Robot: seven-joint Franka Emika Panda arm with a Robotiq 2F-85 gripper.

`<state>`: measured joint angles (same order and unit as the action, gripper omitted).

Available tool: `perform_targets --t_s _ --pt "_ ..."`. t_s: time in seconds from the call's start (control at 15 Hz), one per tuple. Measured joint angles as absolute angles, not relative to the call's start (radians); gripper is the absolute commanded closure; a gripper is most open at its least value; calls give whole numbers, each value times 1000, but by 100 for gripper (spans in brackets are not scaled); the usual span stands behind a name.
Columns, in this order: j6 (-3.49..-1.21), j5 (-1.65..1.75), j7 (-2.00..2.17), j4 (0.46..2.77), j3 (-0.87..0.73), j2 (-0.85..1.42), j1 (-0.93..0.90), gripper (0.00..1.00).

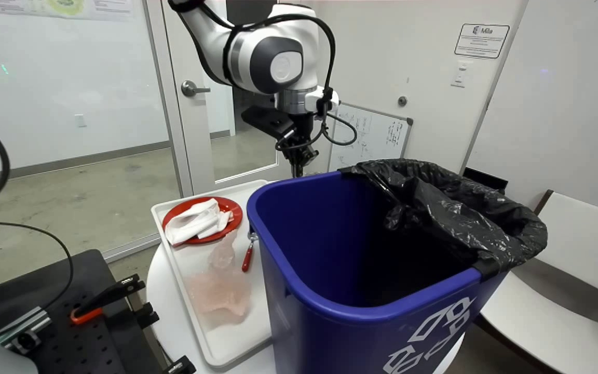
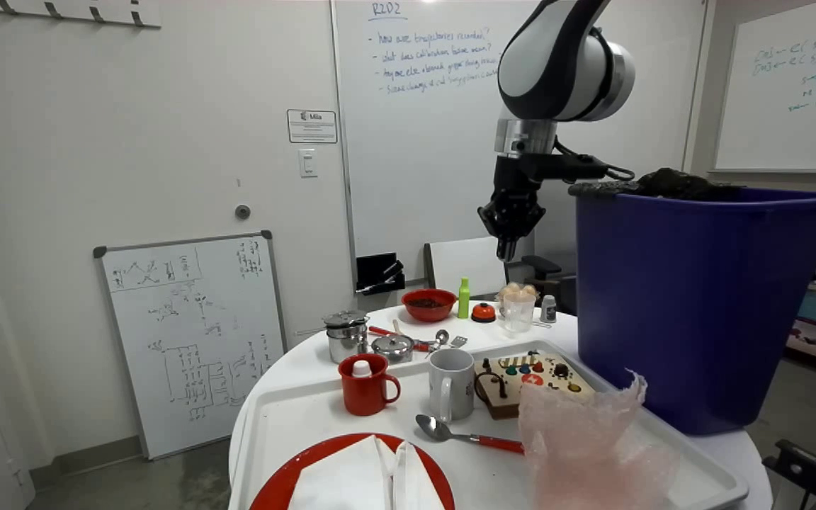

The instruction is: Press the button on the left side of the board

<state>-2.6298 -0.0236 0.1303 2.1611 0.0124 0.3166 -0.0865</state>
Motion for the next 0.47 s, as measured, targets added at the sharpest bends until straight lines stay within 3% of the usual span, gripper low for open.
perform_targets --t_s 0.07,0.13,0.27,0.47 --pt "-2633 -17 134 2184 12 294 -90 68" --pt "-2633 -9 143 2203 11 275 -93 86" --pt "-2633 3 157 2229 10 251 -94 71" --pt "-2634 5 159 2242 9 241 -94 67"
